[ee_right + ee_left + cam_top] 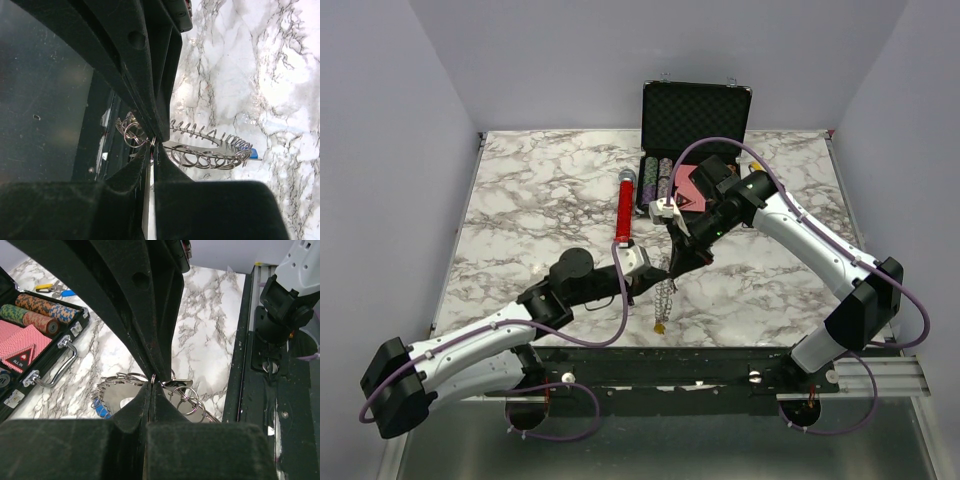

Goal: Put the keys on the keyring

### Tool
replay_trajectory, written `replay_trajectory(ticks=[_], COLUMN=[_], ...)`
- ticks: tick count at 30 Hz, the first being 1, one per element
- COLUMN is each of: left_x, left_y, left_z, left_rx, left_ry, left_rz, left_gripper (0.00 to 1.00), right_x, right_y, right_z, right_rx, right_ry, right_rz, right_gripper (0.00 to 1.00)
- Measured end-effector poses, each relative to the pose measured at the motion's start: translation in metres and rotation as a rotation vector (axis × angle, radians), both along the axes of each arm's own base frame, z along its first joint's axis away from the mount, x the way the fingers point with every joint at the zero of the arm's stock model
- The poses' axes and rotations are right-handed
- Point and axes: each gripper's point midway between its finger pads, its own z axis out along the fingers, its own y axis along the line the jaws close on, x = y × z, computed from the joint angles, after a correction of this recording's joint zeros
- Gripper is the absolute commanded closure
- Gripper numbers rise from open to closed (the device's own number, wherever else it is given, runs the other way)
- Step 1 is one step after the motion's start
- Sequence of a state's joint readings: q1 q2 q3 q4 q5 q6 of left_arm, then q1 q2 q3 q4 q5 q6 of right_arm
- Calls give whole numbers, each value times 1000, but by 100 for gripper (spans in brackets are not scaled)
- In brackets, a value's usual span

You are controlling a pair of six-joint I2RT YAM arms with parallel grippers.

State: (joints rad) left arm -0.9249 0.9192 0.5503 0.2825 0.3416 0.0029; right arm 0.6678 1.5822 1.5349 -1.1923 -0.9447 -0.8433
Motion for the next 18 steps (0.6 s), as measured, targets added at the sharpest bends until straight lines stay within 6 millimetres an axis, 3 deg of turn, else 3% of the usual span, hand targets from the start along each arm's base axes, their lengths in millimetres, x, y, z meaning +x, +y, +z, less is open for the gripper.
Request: replay_trajectory(ticks=[5,13,18], left_x=[-2,-4,-3], left_y=[6,16,18], left_z=[-1,-13,-7], left_rx=[-63,-138,-176], left_ry=[23,80,92], left_rz=[32,80,94], left_gripper=[100,100,100], right_x=[-1,-4,-6], right_y=[3,8,11], right_z=[2,9,7], right_rx=[11,40,48], right_ry=[15,63,101], right_rz=[-5,-20,-31], right_gripper=[78,77,76])
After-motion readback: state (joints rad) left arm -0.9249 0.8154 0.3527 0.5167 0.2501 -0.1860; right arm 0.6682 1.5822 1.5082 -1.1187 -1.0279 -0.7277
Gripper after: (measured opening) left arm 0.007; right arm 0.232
